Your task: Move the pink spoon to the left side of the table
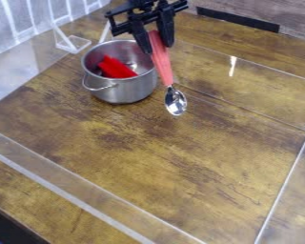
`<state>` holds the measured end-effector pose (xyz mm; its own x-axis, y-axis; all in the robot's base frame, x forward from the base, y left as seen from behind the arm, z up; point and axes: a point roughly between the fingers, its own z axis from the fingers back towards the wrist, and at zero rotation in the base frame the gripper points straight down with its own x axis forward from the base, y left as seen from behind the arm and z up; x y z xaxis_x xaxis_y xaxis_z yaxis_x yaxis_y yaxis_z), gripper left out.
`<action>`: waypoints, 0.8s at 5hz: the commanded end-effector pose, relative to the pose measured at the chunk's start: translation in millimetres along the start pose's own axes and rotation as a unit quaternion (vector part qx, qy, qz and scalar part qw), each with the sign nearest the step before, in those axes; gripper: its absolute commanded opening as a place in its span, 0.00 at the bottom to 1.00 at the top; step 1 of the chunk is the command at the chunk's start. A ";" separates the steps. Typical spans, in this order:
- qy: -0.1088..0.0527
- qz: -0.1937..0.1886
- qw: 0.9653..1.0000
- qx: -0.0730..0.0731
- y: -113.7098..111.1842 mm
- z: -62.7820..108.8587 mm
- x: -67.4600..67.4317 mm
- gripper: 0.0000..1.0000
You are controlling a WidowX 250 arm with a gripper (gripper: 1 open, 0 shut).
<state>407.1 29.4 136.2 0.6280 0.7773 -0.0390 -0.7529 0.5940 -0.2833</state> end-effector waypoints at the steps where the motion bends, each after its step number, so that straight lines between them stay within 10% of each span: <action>1: -0.033 0.003 0.999 -0.019 19.1 22.6 8.1 0.00; 4: -0.066 0.104 0.992 -0.010 62.4 38.4 6.2 0.00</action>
<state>360.7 72.6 125.7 0.4438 0.8955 -0.0348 -0.8735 0.4235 -0.2401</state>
